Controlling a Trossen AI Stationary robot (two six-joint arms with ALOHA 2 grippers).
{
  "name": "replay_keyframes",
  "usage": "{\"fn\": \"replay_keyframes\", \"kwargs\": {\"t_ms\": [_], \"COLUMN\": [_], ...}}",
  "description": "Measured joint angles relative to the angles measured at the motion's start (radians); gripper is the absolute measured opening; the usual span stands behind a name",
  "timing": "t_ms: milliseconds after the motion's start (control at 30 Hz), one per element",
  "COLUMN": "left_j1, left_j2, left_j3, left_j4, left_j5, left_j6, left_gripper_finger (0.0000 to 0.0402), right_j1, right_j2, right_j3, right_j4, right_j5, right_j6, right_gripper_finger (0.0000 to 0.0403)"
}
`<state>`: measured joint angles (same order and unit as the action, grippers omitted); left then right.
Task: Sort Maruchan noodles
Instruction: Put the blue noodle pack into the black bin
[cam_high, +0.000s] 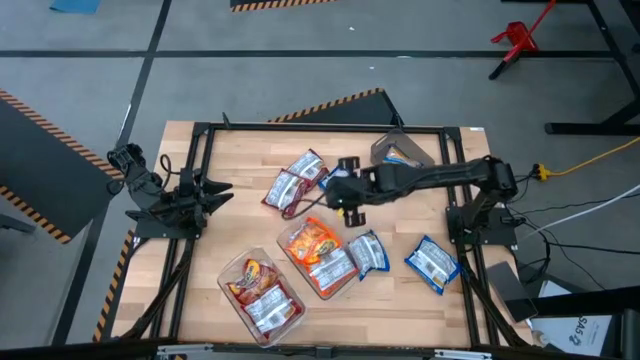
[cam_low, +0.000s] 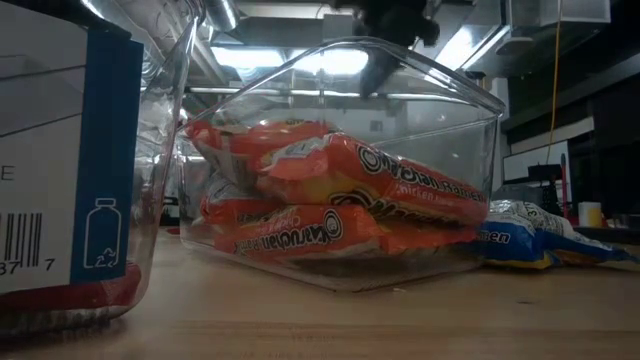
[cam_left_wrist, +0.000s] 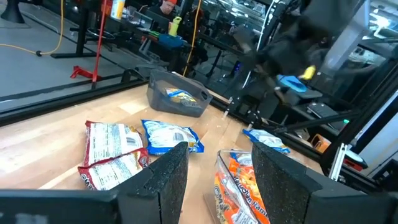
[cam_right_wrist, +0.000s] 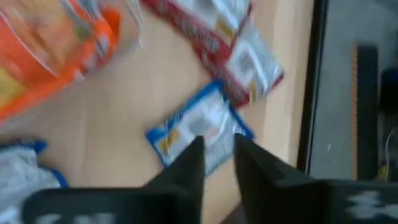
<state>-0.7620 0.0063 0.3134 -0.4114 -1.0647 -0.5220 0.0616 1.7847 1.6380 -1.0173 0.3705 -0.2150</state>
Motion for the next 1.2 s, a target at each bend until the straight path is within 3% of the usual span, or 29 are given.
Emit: {"fn": "replay_keyframes", "kwargs": {"t_ms": [133, 233, 300, 400, 600, 900, 1033, 1200], "left_j1": [0.0, 0.0, 0.0, 0.0, 0.0, 0.0, 0.0, 0.0], "left_j2": [0.0, 0.0, 0.0, 0.0, 0.0, 0.0, 0.0, 0.0], "left_j3": [0.0, 0.0, 0.0, 0.0, 0.0, 0.0, 0.0, 0.0], "left_j4": [-0.009, -0.026, -0.028, -0.029, -0.029, -0.03, -0.03, -0.03], "left_j5": [0.0, -0.001, 0.0, 0.0, -0.009, -0.079, -0.08, -0.08], "left_j6": [0.0, 0.0, 0.0, 0.001, 0.008, 0.008, 0.008, 0.008], "left_gripper_finger": [0.0172, 0.0172, 0.0172, 0.0172, 0.0172, 0.0172, 0.0172, 0.0172], "right_j1": [-0.044, -0.08, -0.106, -0.143, -0.176, -0.174, -0.174, -0.174], "right_j2": [0.0, 0.001, 0.002, 0.002, 0.007, 0.006, 0.006, 0.006], "right_j3": [-0.092, -0.208, -0.298, -0.418, -0.587, -0.703, -0.718, -0.718], "right_j4": [0.014, 0.123, 0.222, 0.375, 0.588, 0.783, 0.806, 0.816], "right_j5": [-0.071, -0.12, -0.161, -0.245, -0.254, -0.09, -0.06, -0.067], "right_j6": [0.028, 0.031, 0.022, 0.004, -0.022, -0.009, 0.037, 0.095], "right_gripper_finger": [0.0172, 0.0247, 0.0279, 0.0292, 0.027, 0.0242, 0.0176, 0.005]}}
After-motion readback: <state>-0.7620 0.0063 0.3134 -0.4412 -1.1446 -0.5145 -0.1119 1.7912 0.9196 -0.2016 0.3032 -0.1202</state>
